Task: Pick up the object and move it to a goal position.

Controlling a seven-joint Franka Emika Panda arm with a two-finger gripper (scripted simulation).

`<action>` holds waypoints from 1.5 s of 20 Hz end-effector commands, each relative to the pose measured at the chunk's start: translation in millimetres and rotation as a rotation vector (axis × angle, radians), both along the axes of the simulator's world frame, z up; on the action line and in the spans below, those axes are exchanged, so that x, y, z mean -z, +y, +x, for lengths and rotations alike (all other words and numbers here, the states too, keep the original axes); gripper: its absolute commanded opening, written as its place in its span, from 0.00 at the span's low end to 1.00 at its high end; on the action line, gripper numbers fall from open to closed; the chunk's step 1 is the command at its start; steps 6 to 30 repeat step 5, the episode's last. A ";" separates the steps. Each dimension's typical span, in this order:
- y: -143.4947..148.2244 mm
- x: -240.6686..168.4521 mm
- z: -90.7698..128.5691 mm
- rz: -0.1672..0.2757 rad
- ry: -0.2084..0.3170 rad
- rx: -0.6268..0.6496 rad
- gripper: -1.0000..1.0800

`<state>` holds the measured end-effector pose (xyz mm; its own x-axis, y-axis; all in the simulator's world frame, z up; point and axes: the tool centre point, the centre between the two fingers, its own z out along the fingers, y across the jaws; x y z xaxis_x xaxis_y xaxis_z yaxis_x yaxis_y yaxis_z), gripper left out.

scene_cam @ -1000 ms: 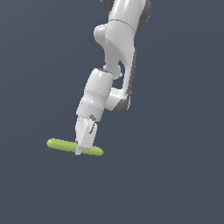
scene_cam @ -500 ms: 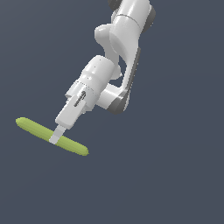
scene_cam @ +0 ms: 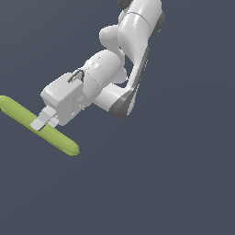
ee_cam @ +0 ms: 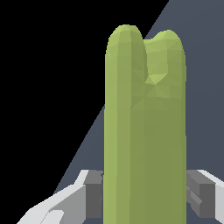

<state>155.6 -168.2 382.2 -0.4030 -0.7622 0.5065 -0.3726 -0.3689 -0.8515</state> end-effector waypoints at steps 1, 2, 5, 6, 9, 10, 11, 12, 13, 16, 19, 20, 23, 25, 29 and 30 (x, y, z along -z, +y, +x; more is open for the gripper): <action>-2.3 -7.8 -2.4 -0.007 -0.023 0.010 0.00; -2.8 -9.4 -2.9 -0.008 -0.028 0.012 0.00; -3.4 -11.4 -3.7 -0.010 -0.034 0.015 0.00; -3.4 -11.4 -3.7 -0.010 -0.034 0.015 0.00; -3.4 -11.4 -3.7 -0.010 -0.034 0.015 0.00; -3.4 -11.4 -3.7 -0.010 -0.034 0.015 0.00; -3.4 -11.4 -3.7 -0.010 -0.034 0.015 0.00; -3.4 -11.4 -3.7 -0.010 -0.034 0.015 0.00; -3.4 -11.4 -3.7 -0.010 -0.034 0.015 0.00; -3.4 -11.4 -3.7 -0.010 -0.034 0.015 0.00; -3.4 -11.4 -3.7 -0.010 -0.034 0.015 0.00; -3.4 -11.4 -3.7 -0.010 -0.034 0.015 0.00; -3.4 -11.4 -3.7 -0.010 -0.034 0.015 0.00; -3.4 -11.4 -3.7 -0.010 -0.034 0.015 0.00; -3.4 -11.4 -3.7 -0.010 -0.034 0.015 0.00; -3.4 -11.4 -3.7 -0.010 -0.034 0.015 0.00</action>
